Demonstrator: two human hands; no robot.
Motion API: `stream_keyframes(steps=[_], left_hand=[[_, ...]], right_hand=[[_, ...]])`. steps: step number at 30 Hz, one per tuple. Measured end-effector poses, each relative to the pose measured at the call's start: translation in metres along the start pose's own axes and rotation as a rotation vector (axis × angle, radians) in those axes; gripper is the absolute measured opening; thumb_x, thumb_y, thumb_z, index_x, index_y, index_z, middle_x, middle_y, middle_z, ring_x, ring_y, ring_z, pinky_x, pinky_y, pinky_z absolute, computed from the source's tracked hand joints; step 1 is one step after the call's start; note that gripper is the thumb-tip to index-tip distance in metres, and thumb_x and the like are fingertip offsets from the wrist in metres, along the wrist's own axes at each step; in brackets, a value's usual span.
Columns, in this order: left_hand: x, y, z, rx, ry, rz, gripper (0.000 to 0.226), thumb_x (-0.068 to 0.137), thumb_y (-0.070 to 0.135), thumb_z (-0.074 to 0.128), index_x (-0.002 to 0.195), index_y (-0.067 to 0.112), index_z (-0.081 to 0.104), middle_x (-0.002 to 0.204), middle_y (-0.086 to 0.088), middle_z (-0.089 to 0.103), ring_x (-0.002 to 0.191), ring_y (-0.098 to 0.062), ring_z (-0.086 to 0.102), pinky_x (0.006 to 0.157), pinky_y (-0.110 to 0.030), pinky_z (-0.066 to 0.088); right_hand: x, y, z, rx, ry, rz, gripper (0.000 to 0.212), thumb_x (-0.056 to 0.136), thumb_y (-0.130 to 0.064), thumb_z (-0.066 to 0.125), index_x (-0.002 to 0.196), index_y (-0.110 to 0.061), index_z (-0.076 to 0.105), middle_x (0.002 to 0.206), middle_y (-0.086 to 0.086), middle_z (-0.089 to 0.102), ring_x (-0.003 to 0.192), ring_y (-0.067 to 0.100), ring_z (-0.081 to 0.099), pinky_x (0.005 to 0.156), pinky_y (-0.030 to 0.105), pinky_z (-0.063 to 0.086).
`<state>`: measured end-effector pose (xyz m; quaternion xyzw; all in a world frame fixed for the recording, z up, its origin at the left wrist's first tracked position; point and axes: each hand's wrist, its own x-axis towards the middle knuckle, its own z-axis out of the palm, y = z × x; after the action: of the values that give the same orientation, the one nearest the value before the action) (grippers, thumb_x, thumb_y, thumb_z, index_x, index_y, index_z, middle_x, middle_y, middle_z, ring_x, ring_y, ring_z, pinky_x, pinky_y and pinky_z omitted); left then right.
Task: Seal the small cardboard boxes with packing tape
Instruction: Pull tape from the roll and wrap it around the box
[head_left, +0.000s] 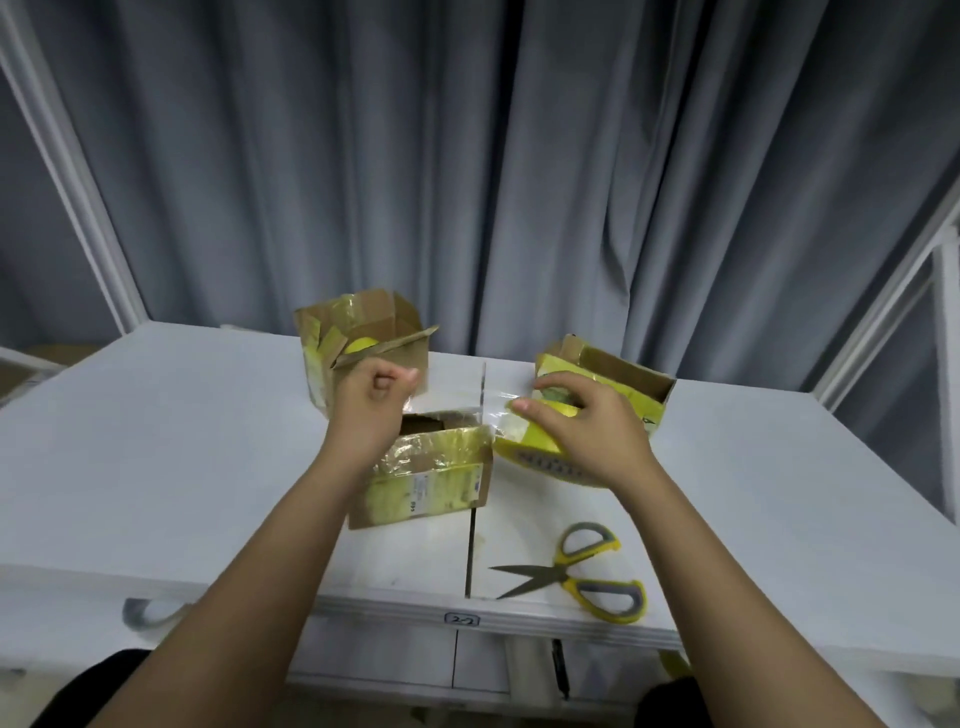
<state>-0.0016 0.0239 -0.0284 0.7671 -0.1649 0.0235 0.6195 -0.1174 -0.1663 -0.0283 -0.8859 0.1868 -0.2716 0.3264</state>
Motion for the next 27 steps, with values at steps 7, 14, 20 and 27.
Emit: stream_keyframes(steps=[7,14,20,27], left_hand=[[0.012,-0.024,-0.029,-0.115,-0.007,-0.132,0.015,0.095,0.035,0.053,0.088,0.021,0.054,0.104,-0.005,0.059,0.098,-0.021,0.056,0.088,-0.034,0.047],[0.016,-0.044,-0.061,-0.063,0.056,-0.06,0.005,0.094,0.025,0.055,0.091,0.028,0.054,0.095,0.011,0.055,0.08,-0.006,0.052,0.066,-0.02,0.041],[0.018,-0.058,-0.071,-0.127,0.038,-0.135,0.005,0.094,0.021,0.054,0.092,0.025,0.054,0.093,0.008,0.055,0.086,-0.005,0.053,0.075,-0.02,0.041],[0.019,-0.08,-0.064,-0.218,-0.236,-0.087,0.042,0.086,0.01,0.067,0.102,0.023,0.031,0.121,0.013,0.043,0.106,0.011,0.045,0.077,-0.01,0.045]], right_hand=[[0.036,-0.05,0.004,-0.047,-0.147,-0.1,0.041,0.059,-0.078,0.06,0.074,-0.042,0.071,0.076,-0.016,0.066,0.077,0.004,0.059,0.061,0.028,0.045],[0.057,-0.063,0.035,-0.047,-0.276,-0.149,0.015,0.071,-0.064,0.069,0.082,-0.055,0.069,0.076,-0.038,0.057,0.081,-0.01,0.053,0.062,0.018,0.04],[0.073,-0.076,0.05,-0.056,-0.319,-0.194,0.011,0.069,-0.062,0.072,0.077,-0.055,0.069,0.081,-0.03,0.058,0.087,0.001,0.055,0.066,0.029,0.043],[0.087,-0.082,0.052,0.028,-0.479,-0.164,0.006,0.071,-0.053,0.076,0.074,-0.047,0.074,0.075,-0.032,0.062,0.076,-0.007,0.059,0.062,0.026,0.049]])
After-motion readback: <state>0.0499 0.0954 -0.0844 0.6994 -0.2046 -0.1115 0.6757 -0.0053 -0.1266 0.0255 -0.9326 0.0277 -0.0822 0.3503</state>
